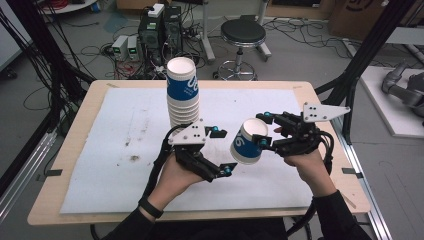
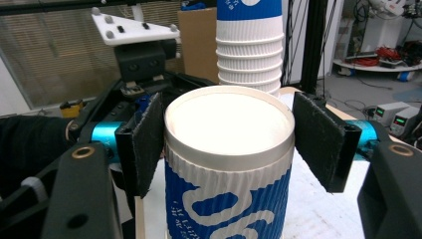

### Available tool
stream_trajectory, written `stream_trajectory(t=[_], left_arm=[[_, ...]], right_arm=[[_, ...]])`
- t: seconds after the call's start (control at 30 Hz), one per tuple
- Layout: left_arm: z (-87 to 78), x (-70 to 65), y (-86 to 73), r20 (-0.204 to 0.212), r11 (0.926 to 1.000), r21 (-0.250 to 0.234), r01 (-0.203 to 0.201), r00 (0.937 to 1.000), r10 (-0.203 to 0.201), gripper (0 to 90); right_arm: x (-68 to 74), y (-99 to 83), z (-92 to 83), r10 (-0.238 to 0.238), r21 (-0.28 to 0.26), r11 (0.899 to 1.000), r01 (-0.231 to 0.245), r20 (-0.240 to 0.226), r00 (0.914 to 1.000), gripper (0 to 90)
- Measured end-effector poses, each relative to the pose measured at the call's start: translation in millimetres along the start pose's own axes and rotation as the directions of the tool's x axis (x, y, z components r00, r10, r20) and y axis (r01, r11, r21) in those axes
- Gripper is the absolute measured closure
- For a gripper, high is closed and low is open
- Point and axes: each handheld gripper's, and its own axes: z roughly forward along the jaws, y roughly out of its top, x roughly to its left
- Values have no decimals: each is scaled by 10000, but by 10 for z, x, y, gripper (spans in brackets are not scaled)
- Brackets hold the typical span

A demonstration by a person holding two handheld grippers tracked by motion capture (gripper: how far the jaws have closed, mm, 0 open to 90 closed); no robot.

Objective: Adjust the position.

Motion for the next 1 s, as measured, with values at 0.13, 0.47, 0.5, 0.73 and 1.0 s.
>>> stream_trajectory(t=[0.13, 0.47, 0.5, 0.73, 1.0], left_arm=[[73, 17, -18, 14, 9999, -71, 85, 10000, -85, 65], [191, 39, -41, 259, 9998, -37, 181, 9995, -180, 66], [200, 44, -42, 272, 9998, 17, 184, 9995, -184, 66], [251, 67, -69, 456, 9994, 91, 346, 9983, -350, 66], [300, 67, -99, 477, 9989, 278, 374, 9981, -387, 66]], right_arm=[[7, 0, 21, 2, 30, 10000, -2, -69, 10000, 318], [35, -1, 73, -33, 78, 10000, 35, -250, 9997, 318], [38, -3, 88, -32, 55, 10000, 34, -297, 9996, 318], [62, -9, 139, 36, 132, 9999, -30, -488, 9988, 318], [84, -9, 181, 21, 136, 9999, -13, -607, 9982, 318]])
